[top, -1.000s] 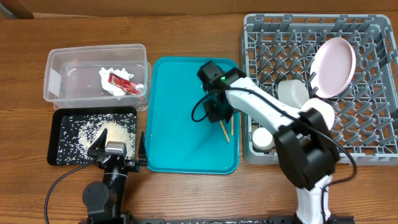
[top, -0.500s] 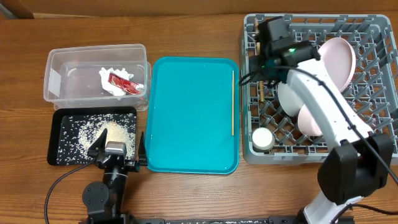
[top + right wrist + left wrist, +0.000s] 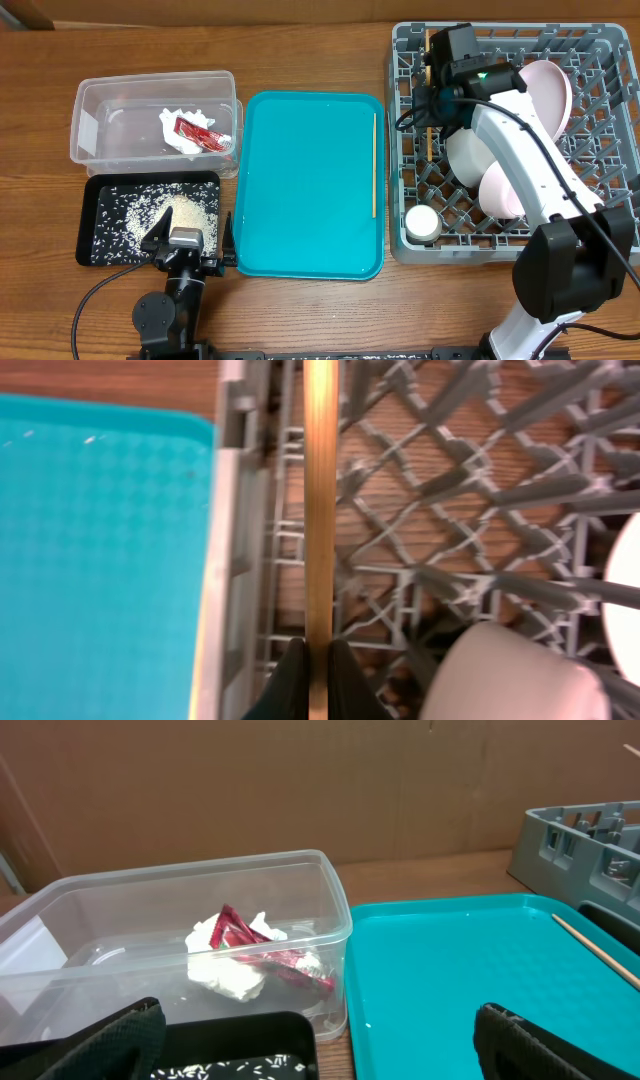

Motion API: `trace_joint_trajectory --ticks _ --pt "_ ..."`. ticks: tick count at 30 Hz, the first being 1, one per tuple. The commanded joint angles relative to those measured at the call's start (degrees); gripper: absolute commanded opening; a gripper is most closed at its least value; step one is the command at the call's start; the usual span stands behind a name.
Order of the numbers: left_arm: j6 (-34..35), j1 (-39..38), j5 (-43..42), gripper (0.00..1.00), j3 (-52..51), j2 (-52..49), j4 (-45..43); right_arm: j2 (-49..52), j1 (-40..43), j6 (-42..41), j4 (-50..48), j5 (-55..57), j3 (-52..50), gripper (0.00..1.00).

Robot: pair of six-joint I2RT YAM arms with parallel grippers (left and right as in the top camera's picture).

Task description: Sort waste into correct bins and load items into the dishwasher

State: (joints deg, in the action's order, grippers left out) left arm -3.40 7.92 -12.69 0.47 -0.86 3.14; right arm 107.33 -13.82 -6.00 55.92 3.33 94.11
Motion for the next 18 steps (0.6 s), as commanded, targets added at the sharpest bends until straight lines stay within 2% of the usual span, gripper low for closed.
trace_joint_trajectory --ticks 1,2,3,7,12,15,18 --pt "-0.46 0.35 -0.46 1.0 -0.2 0.5 -0.02 0.13 -1.68 -1.68 0.22 -1.88 -0.02 0.1" --pt "-0.46 0.35 -0.48 1.0 -0.2 0.5 -0.02 0.13 -1.86 -2.36 0.37 -1.92 -0.02 0.35" --pt "-0.46 0.35 -0.46 1.0 -0.2 0.5 -0.02 0.13 -1.97 -2.97 0.59 -1.97 -0.02 0.5" --pt "-0.46 0.35 -0.46 1.0 -0.2 0.5 -0.02 -0.07 -3.67 -3.56 1.66 -2.45 0.11 0.51" --pt "-0.46 0.35 -0.46 1.0 -0.2 0.5 -0.02 -0.02 -11.28 -2.47 2.75 -1.95 0.02 0.49" --pt "-0.46 0.35 -0.46 1.0 -0.2 0.5 -0.02 0.24 -16.65 -2.6 1.38 2.12 -0.15 0.49" --pt "-0.46 0.35 -0.46 1.0 -0.2 0.5 -0.02 1.46 -21.35 -5.4 -2.75 10.88 -1.49 0.49"
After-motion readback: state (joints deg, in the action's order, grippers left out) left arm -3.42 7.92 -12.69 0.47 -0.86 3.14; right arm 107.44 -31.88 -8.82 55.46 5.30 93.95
